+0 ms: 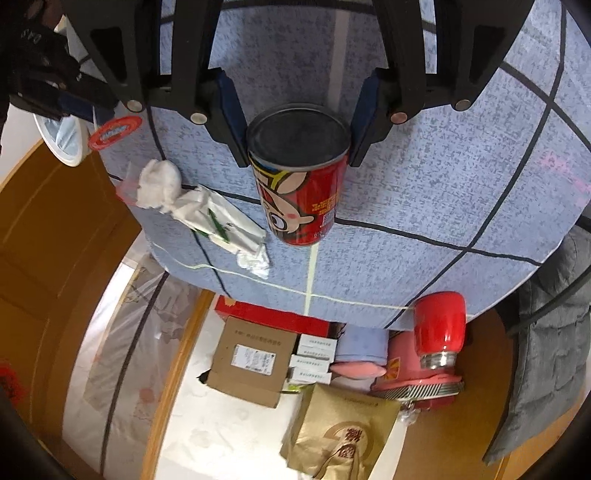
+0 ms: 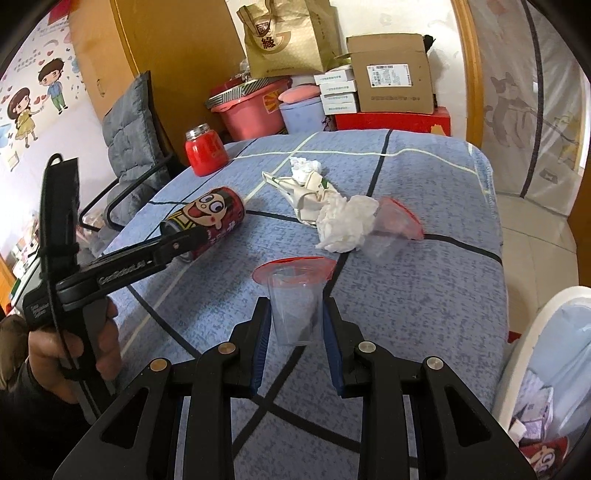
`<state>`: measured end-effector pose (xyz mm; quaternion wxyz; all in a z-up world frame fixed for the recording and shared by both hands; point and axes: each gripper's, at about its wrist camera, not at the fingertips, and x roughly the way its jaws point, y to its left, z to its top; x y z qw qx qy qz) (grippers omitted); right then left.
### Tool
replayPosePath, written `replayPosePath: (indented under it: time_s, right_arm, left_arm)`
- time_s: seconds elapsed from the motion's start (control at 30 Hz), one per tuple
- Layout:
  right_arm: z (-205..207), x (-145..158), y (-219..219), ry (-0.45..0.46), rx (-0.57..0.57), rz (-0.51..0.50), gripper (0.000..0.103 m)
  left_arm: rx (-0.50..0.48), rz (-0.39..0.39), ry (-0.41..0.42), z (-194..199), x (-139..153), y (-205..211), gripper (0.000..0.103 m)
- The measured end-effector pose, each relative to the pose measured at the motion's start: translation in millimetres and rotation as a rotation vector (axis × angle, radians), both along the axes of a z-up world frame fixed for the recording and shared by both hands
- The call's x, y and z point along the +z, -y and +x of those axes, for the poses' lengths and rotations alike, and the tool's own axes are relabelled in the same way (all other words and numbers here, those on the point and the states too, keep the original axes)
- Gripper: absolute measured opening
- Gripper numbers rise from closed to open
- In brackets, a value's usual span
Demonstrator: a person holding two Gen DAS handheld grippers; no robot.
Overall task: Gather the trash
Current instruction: 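Carry the cartoon can and plastic cup over the bin with both tools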
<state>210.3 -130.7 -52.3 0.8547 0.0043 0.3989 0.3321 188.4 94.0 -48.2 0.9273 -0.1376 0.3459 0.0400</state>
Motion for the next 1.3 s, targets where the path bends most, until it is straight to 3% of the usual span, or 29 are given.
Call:
replayPosePath:
  time_s: [0.47, 1.3]
  right_arm:
    - [-23, 15, 35, 0.027, -0.066, 0.02, 0.029]
    - [-66, 25, 173, 0.037, -0.356, 0.001, 0.029]
  left_arm:
    - [-0.096, 0.019, 0.06, -40, 30, 36, 0.052]
    - [-0.452, 0.005, 0.084, -51, 44, 177, 0.052]
